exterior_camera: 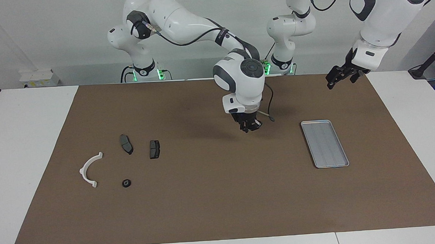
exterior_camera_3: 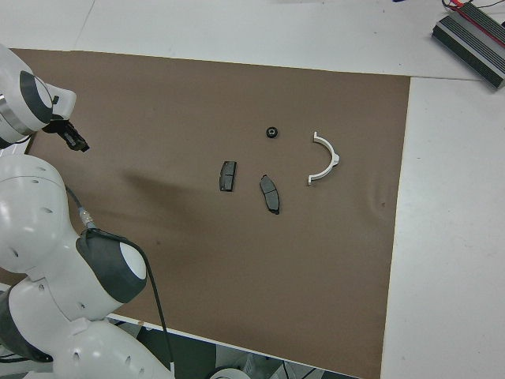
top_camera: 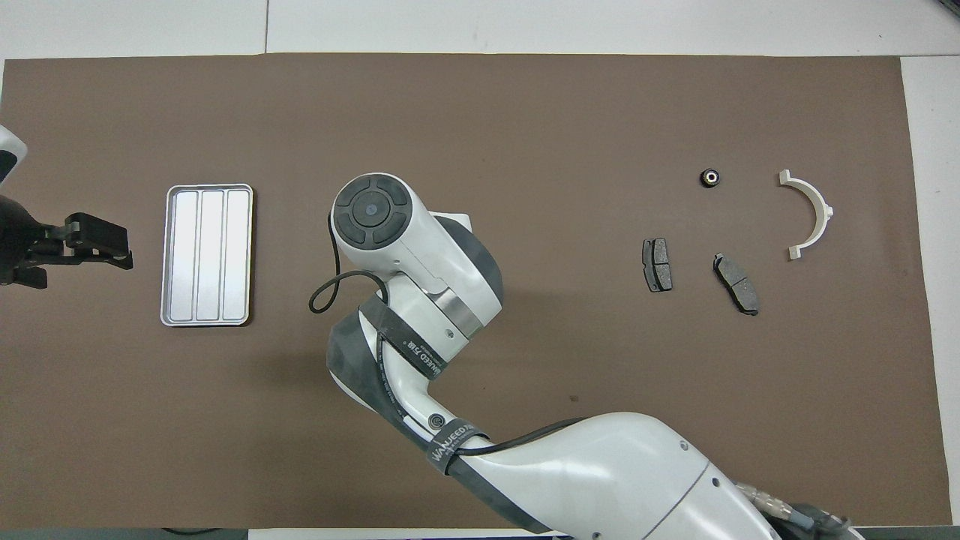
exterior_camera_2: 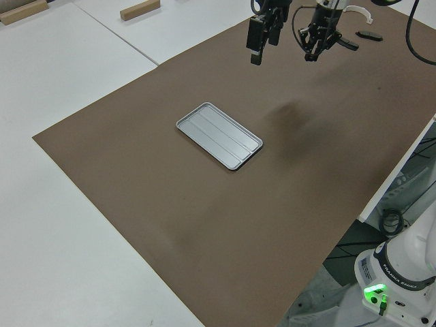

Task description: Pick bearing gear from pile to tray

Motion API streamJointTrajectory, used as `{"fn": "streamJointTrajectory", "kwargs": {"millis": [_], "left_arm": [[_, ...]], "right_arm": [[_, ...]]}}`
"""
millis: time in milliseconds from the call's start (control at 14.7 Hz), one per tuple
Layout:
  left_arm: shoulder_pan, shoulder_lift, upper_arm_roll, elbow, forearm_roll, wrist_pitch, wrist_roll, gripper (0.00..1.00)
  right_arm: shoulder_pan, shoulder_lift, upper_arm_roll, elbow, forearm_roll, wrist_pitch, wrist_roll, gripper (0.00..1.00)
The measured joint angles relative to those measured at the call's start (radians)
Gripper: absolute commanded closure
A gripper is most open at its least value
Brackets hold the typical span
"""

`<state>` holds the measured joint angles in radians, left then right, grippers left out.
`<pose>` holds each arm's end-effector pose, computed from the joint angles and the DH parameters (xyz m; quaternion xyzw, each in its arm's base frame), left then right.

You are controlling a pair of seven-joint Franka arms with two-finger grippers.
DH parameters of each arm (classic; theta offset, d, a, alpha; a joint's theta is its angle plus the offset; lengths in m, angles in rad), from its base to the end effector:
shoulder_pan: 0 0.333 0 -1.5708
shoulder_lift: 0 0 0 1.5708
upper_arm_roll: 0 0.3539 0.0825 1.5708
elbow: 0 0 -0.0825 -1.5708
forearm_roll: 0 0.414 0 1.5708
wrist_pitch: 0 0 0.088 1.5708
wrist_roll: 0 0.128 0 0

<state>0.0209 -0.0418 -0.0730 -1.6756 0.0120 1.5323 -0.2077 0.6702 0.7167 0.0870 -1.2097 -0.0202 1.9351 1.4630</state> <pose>0.5599 -0.0284 0.6100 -0.9957 -0.0777 0.0494 0.0140 0.5954 0.5352 0.3530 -0.9357 0.3524 0.0146 0.0135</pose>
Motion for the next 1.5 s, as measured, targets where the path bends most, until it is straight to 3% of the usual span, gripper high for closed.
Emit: {"fn": "streamJointTrajectory", "kwargs": {"millis": [408, 817, 885, 953, 1021, 1497], "left_arm": [[0.000, 0.000, 0.000, 0.000, 0.000, 0.000, 0.000, 0.00], [0.000, 0.000, 0.000, 0.000, 0.000, 0.000, 0.000, 0.00], [0.000, 0.000, 0.000, 0.000, 0.000, 0.000, 0.000, 0.00], [0.000, 0.000, 0.000, 0.000, 0.000, 0.000, 0.000, 0.00], [0.000, 0.000, 0.000, 0.000, 0.000, 0.000, 0.000, 0.00], [0.000, 0.000, 0.000, 0.000, 0.000, 0.000, 0.000, 0.00]], "right_arm": [[0.002, 0.039, -0.007, -0.057, -0.009, 0.115, 0.001, 1.00], [0.002, 0.043, -0.008, -0.084, -0.026, 0.153, 0.001, 1.00], [0.002, 0.043, -0.008, -0.097, -0.026, 0.172, 0.001, 0.86], [0.002, 0.041, -0.008, -0.109, -0.026, 0.186, 0.001, 0.15], [0.001, 0.039, -0.008, -0.114, -0.026, 0.188, 0.001, 0.00], [-0.021, 0.031, -0.020, -0.067, -0.031, 0.046, -0.004, 0.00]]}}
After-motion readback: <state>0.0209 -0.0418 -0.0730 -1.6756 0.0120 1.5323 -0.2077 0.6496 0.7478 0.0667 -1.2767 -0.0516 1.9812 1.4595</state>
